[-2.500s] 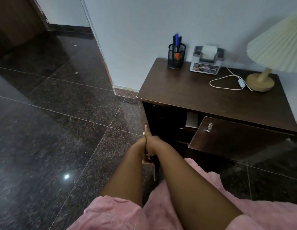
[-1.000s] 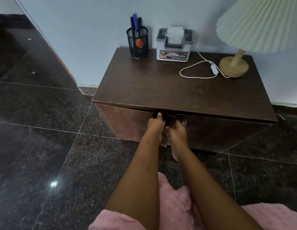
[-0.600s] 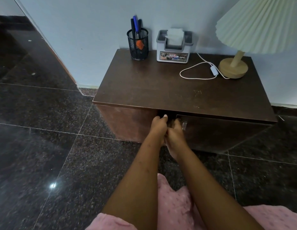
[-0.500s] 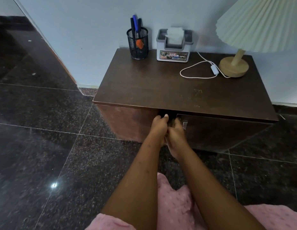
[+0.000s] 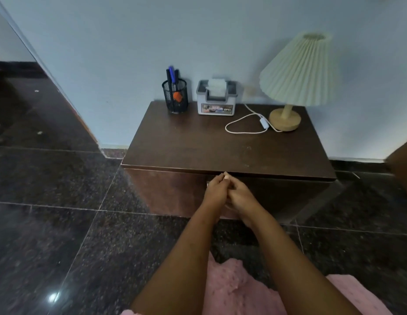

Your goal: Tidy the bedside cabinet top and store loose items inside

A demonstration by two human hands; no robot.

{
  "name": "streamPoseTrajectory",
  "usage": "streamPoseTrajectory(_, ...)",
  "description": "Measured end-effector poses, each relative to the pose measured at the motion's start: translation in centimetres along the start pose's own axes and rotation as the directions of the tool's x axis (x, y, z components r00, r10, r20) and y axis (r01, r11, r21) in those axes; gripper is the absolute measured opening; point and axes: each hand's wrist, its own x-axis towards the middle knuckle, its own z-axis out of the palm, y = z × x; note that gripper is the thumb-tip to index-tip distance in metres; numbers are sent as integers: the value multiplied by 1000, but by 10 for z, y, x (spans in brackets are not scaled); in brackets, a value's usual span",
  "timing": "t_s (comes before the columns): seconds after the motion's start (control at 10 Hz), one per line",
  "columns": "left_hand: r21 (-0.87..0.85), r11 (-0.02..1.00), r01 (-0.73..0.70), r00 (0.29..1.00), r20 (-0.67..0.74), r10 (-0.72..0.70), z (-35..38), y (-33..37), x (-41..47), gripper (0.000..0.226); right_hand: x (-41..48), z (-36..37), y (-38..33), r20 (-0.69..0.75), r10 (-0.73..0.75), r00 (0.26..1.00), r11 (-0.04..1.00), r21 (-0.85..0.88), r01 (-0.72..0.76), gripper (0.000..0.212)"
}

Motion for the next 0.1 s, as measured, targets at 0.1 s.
streamPoseTrajectory(0.1, -25, 999, -34, 999, 9, 34, 5, 8, -14, 39, -19, -14, -17, 7, -60, 998, 996, -72, 60, 45)
